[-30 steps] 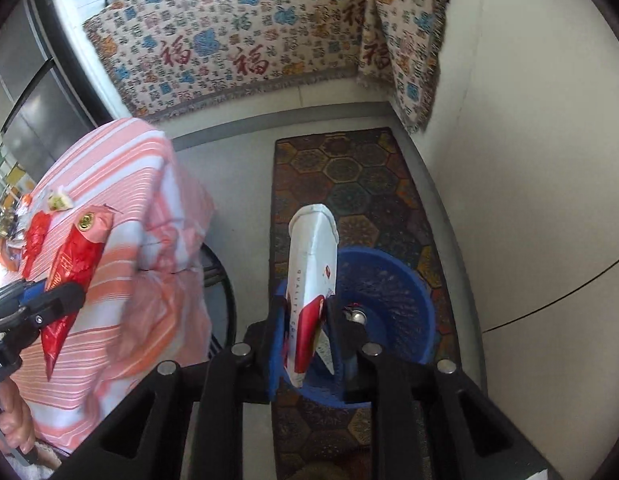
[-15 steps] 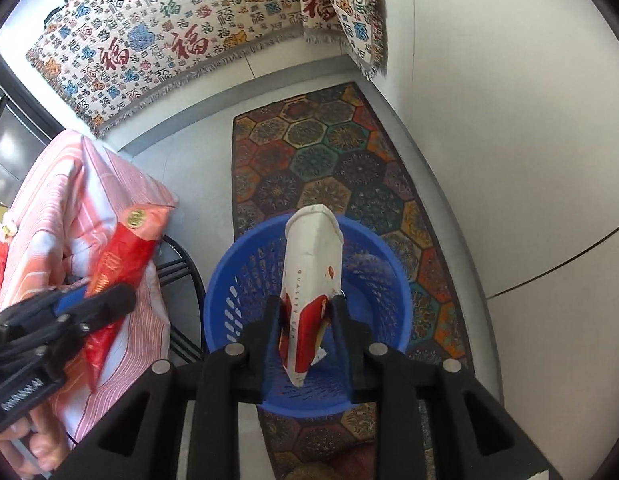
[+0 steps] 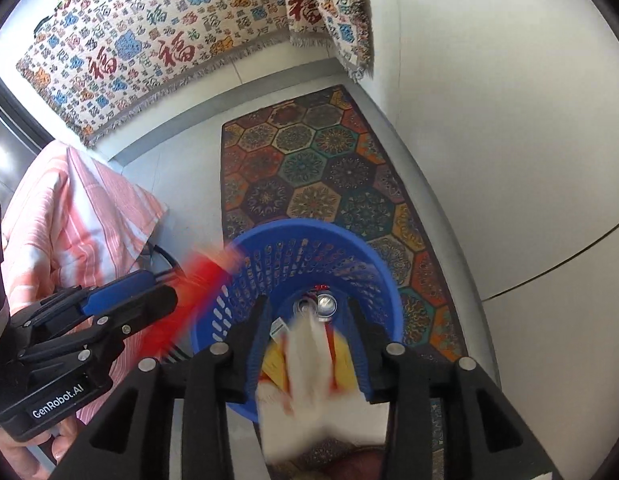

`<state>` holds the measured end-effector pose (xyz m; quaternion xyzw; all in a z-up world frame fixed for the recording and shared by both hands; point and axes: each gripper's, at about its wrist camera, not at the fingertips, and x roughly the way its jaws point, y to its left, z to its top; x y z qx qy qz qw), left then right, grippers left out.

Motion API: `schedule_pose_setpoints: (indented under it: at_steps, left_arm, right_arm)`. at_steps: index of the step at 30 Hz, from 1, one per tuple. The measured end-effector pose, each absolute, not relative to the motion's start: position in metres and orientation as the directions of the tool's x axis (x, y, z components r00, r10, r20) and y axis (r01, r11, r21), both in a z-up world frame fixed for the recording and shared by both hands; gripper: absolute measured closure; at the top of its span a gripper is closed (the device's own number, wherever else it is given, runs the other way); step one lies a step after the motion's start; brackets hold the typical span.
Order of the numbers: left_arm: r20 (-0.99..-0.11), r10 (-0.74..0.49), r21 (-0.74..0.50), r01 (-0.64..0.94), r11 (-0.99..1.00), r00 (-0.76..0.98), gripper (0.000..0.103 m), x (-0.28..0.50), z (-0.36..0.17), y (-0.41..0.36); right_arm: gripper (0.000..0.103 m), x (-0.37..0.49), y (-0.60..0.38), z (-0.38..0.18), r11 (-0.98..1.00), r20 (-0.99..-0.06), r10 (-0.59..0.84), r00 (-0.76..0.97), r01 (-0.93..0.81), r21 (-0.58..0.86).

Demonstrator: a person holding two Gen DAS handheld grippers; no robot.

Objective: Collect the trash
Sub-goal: 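Open both grippers to drop the wrapper and cup into the wastebasket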

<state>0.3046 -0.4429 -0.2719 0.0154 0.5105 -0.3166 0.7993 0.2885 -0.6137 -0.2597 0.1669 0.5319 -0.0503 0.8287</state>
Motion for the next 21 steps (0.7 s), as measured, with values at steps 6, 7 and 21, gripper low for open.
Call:
schedule_pose_setpoints:
  at_steps: [6,7,21]
  left_arm:
    - [-0.815,-0.492,-0.295,0.510,0.808,0.306,0.048,0.308,-0.262,-0.435]
    - [-0.814,-0.492,-0.295,0.509,0.808,0.309,0.048,0.308,-0.260,-0.433]
    - [-0.709,-0.476,-0.255,0.441,0.861,0.520,0.011,0.227,-0.149,-0.309]
  right_arm:
    - [0.065,0.286,-0.618,-0.240,0.924,-0.863,0.094,0.497,0.279,0.261]
    - [0.065,0.286,-0.618,-0.237,0.923,-0.858,0.096,0.505,0.277,0.266]
    - [0.041,0.266,-0.555,-0.141,0.981,-0.698,-0.076,0.712,0.178,0.075]
